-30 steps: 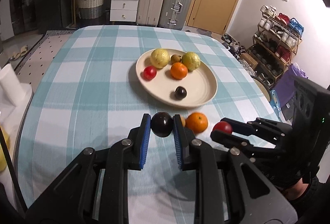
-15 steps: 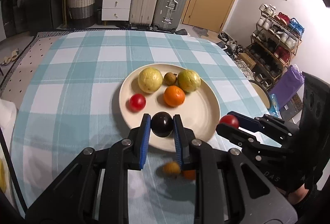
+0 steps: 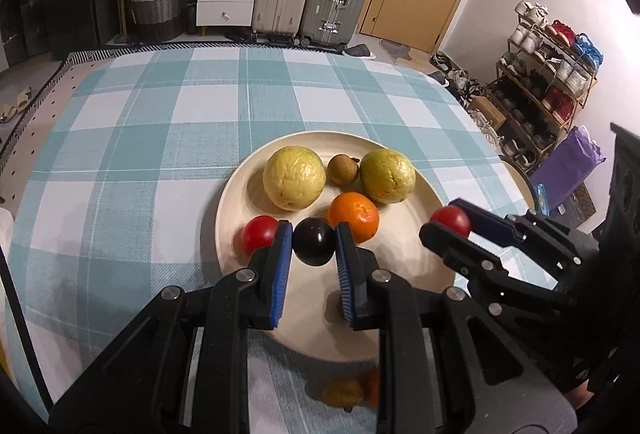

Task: Organize fruits
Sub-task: 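Carry the plum and tomato onto the plate and open both grippers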

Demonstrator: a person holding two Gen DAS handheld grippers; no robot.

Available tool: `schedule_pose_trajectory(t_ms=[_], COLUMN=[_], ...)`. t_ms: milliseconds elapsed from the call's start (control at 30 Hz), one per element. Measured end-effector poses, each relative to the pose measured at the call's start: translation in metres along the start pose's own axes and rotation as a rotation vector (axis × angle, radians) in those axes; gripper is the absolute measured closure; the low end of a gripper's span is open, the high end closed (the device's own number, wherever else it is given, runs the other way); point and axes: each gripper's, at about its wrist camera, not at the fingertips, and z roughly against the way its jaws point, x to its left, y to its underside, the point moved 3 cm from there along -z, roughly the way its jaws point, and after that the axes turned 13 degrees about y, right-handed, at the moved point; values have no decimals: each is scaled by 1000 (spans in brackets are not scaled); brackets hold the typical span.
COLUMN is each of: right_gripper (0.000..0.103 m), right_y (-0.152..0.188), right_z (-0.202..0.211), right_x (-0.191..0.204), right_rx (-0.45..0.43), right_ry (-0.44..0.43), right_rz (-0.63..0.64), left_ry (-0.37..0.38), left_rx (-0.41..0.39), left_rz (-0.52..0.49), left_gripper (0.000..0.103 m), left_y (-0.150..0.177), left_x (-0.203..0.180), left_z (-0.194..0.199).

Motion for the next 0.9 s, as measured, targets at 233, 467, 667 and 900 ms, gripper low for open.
schedule_pose_trajectory(t_ms=[233, 467, 667, 900], right_gripper=[71, 71, 68, 51], right_y=[-2, -1, -3, -4], right_z=[-17, -29, -27, -15], right_x=[0, -5, -9, -17], right_rx=[15, 32, 15, -19], right_ry=[11, 5, 1, -4], right_rz=[-2, -19, -49, -84], left_ry=[-11, -11, 3, -3], left_rx=[15, 23, 4, -33], left_rz=[5, 13, 31, 15], left_gripper=[84, 84, 84, 49], left_y=[-5, -7, -10, -13], left_x=[6, 11, 11, 5], left_z=[-14, -24, -21, -6])
